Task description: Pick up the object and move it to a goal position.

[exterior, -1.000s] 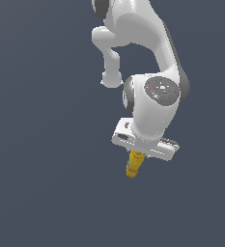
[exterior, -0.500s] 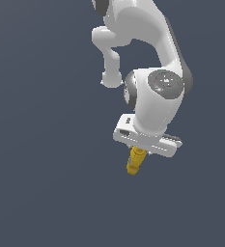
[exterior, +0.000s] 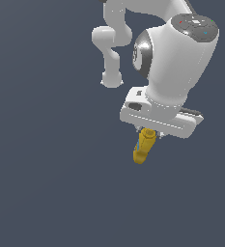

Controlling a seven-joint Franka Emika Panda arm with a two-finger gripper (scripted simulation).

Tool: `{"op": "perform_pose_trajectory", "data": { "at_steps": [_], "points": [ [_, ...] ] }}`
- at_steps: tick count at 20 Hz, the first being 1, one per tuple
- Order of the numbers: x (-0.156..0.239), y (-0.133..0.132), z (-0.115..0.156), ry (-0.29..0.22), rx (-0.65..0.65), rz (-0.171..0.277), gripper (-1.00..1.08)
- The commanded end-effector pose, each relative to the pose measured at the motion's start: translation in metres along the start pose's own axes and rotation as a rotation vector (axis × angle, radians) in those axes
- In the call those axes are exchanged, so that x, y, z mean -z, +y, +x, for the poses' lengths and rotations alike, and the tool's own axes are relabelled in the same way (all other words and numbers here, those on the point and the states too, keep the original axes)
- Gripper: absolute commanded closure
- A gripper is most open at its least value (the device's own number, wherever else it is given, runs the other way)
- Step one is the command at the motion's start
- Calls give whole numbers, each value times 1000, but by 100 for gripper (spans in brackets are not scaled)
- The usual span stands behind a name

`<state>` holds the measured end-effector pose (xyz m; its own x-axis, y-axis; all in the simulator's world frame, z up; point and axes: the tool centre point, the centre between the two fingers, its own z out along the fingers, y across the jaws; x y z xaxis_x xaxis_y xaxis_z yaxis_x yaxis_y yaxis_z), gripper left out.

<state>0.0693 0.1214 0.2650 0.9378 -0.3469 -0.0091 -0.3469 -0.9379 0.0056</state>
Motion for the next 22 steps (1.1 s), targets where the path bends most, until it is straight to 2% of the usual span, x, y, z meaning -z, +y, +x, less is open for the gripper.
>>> {"op": "perform_pose_trajectory", "data": {
  "at_steps": [1,14,22],
  "points": [
    [33,-4,-8,9,0,5,108],
    [164,-23,-48,9,0,5,108],
    [210,-31,-60,9,0,5,108]
  ]
}}
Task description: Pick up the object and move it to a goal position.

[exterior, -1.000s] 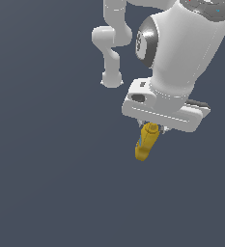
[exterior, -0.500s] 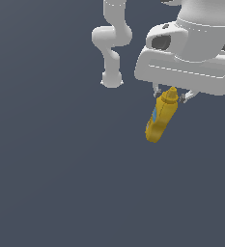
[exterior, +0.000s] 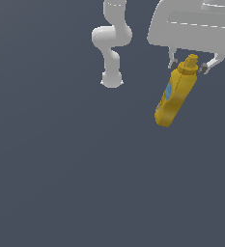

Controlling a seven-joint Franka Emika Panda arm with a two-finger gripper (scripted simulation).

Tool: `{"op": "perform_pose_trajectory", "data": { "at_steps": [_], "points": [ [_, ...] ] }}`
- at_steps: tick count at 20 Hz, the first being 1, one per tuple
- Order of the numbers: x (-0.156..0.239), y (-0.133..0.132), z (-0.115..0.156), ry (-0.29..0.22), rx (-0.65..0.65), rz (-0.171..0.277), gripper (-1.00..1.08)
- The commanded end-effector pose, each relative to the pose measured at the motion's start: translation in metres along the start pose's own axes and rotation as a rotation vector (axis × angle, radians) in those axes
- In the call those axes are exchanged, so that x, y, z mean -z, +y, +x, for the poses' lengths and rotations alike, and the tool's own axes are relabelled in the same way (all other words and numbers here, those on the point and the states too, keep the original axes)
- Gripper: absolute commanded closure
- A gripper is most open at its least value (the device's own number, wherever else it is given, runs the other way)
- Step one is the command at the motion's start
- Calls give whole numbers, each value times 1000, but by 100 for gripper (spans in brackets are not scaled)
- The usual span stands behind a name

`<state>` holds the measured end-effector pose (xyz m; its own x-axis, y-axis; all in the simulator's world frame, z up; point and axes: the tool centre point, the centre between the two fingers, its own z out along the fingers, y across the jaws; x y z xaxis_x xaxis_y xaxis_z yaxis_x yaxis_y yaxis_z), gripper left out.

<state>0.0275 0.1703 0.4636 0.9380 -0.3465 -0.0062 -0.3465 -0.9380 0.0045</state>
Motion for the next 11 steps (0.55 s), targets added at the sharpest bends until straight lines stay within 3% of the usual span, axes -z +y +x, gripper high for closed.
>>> {"op": "perform_pose_trajectory", "data": {
  "at_steps": [1,11],
  "points": [
    [14,-2,-3,6,-1,4,108],
    [26,-4,-4,6,-1,5,108]
  ]
}}
